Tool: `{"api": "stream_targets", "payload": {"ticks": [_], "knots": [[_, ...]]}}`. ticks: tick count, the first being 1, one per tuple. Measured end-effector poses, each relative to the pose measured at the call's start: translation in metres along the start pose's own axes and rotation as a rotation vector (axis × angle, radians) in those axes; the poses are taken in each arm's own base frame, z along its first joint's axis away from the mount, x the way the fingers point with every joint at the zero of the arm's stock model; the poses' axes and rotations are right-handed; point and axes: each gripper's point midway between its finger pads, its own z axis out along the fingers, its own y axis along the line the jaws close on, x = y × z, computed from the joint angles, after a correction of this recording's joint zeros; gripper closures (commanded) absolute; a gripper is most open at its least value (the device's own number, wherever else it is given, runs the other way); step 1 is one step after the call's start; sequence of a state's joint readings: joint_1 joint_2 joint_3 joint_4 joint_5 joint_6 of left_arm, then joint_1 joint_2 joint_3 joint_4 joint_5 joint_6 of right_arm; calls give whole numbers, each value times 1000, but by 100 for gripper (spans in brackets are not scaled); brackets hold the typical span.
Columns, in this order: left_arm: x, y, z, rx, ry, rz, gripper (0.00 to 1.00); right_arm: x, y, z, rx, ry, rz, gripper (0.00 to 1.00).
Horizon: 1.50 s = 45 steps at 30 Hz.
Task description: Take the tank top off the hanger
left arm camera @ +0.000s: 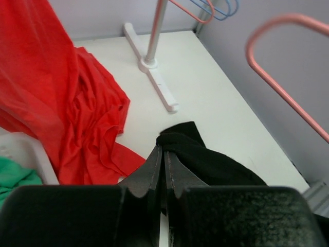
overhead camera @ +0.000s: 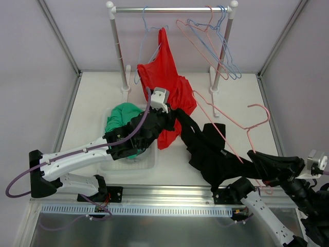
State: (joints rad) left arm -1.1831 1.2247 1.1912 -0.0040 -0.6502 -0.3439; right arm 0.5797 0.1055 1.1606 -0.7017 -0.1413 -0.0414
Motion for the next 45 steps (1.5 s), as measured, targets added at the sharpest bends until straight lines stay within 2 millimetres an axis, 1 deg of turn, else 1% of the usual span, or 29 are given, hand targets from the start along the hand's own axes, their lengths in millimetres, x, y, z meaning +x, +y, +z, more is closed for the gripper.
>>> {"api": "stream_targets", "payload": {"ticks": [2,4,6,8,11,12,13,15,17,19,21,23,24,26,28,29,30,31,32,34,35,36,38,40,43,45], "knots": [[1,-9,-6,65,16,-19,100,-1,-3,10,8,-30,2,100],[6,-23,-11,154,38,-34,100,-1,-9,24,17,-67,6,100],[19,-44,-19,269,78,-38,100,1,-14,42,21,-108,7,100],[39,-67,-29,388,136,-20,100,2,-18,63,12,-165,6,100],[76,-111,-52,569,233,37,100,1,-23,97,-6,-240,-4,100],[92,-127,-62,631,268,63,100,1,-25,106,-7,-260,-8,100],[109,-140,-72,682,305,88,100,-1,-29,120,-5,-297,-18,99],[142,-159,-88,762,374,132,100,-3,-36,134,13,-340,-29,100],[175,-165,-97,789,436,161,100,-9,-43,144,43,-390,-41,100],[210,-160,-100,778,505,177,100,-25,-47,145,67,-462,-57,100],[242,-149,-95,730,561,188,100,-47,-48,140,83,-554,-66,100],[273,-132,-89,646,620,199,100,-63,-47,131,93,-617,-64,100],[285,-123,-85,595,638,203,100,-71,-46,127,95,-634,-63,100],[299,-103,-77,476,657,205,100,-83,-43,123,104,-610,-53,100],[301,-86,-70,367,652,204,100,-97,-39,118,114,-569,-39,100],[300,-81,-68,329,648,202,100,-104,-38,115,123,-545,-30,100],[297,-76,-65,284,639,202,94,-109,-37,111,133,-524,-21,100],[293,-71,-62,244,630,206,84,-113,-36,108,145,-493,-12,100],[288,-67,-60,208,621,210,48,-116,-36,107,158,-462,-2,100],[274,-61,-56,146,595,212,15,-117,-39,106,192,-407,11,100],[267,-59,-56,129,586,211,7,-113,-43,108,217,-372,15,100],[257,-55,-56,105,572,201,1,-106,-48,112,244,-333,17,100],[234,-44,-58,72,542,183,2,-85,-60,123,299,-229,15,100],[205,-32,-61,54,506,155,1,-64,-70,138,339,-126,3,100],[161,-15,-67,42,452,98,1,-31,-84,169,379,38,-23,100],[129,-2,-70,32,411,58,1,-14,-91,188,397,115,-38,100]]}}
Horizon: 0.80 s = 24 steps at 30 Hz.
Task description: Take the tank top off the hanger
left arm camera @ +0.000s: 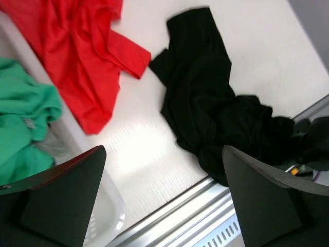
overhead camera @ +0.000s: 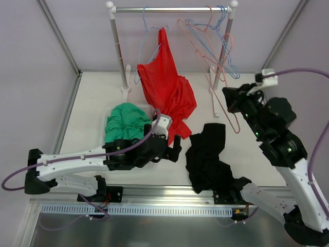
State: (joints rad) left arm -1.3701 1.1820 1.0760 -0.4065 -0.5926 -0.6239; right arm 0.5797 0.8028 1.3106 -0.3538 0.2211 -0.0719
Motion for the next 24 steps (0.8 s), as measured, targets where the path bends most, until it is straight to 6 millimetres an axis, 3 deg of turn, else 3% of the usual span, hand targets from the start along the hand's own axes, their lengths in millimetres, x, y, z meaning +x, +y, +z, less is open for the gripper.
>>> {"api": "stream_targets", "payload": {"ticks": [5,9,13,17,21,24], "knots": [[-48,42,-30,-38,-66,-86,1,31,1,57,45,133,-68,100],[-56,78,-43,-111,-62,-95,1,28,2,101,70,160,-95,100],[-44,88,-50,-118,-15,-51,1,16,3,139,86,144,-108,100],[-18,96,-58,-90,38,-23,1,2,-1,167,100,117,-104,100],[11,106,-70,-48,73,-10,1,-10,-11,195,118,91,-96,100],[21,112,-81,-12,64,-15,1,-14,-20,218,128,78,-78,100]]}}
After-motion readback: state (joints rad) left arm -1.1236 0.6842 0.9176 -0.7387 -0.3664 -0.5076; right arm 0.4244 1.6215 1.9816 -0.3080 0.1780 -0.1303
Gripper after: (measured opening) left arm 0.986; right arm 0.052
